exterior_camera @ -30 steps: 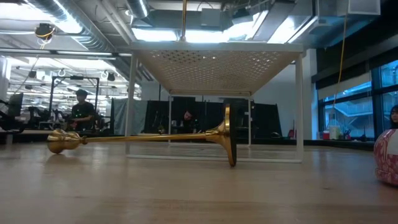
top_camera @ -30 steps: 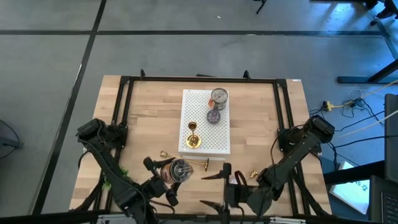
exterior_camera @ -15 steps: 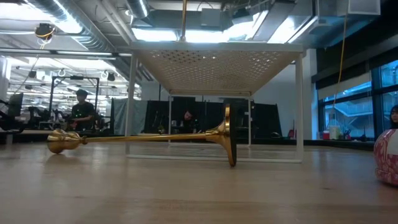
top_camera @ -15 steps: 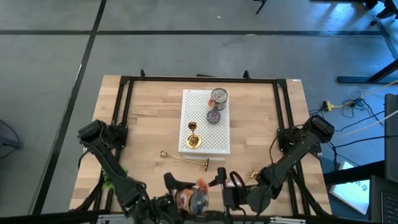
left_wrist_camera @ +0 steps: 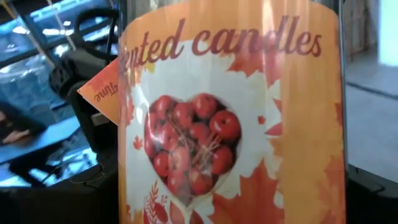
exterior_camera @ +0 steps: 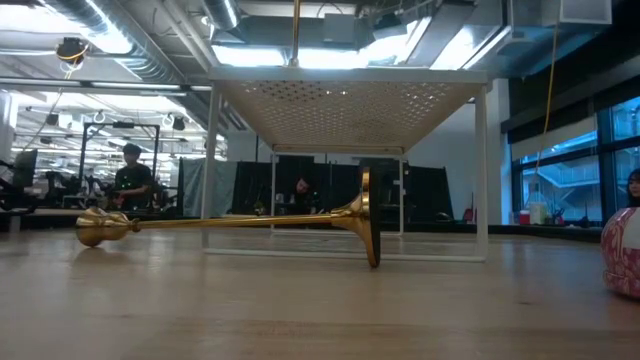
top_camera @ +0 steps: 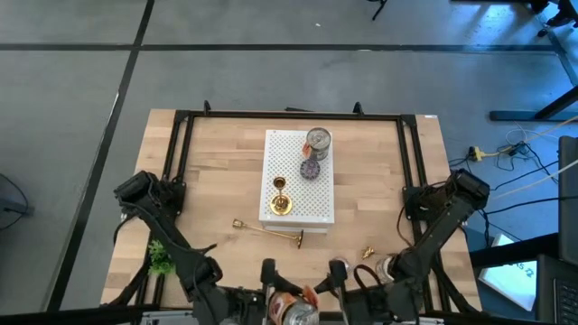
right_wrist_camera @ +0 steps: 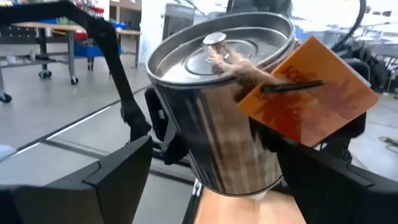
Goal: Pick & Place candle stick holders
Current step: Put the left silver scented candle on the shelf
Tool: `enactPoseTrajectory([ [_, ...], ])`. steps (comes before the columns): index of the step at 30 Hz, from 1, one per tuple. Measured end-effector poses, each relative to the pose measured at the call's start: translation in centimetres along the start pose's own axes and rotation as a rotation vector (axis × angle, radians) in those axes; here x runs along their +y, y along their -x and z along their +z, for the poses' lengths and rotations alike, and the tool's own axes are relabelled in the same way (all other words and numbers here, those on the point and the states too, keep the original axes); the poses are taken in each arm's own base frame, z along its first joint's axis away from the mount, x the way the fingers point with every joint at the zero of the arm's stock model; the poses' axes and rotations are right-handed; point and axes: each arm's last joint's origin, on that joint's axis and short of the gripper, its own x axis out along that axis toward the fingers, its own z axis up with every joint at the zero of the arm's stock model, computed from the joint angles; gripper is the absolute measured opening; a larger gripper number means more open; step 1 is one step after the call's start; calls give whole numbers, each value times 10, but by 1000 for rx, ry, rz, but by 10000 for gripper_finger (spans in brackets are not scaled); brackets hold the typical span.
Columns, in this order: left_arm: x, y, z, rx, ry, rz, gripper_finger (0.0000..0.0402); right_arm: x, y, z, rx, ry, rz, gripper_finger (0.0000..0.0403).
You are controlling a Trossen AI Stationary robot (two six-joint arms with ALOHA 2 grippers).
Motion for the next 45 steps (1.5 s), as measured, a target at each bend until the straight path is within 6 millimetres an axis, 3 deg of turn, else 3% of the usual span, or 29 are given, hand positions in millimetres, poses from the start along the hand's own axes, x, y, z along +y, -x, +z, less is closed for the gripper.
enactPoseTrajectory([
  [7, 6, -3, 6, -53, -16, 45, 344, 0, -6, 4, -115, -36, -65, 343],
  [13, 6, -10, 4, -78, -40, 144, 344, 2, -13, -3, -167, 107, -236, 343],
  [30, 3, -14, -2, -71, 8, 93, 343, 8, -12, 0, -234, 288, -158, 343],
  [45, 4, -16, -15, 42, -8, 148, 343, 7, -10, -6, -127, 156, -283, 357],
])
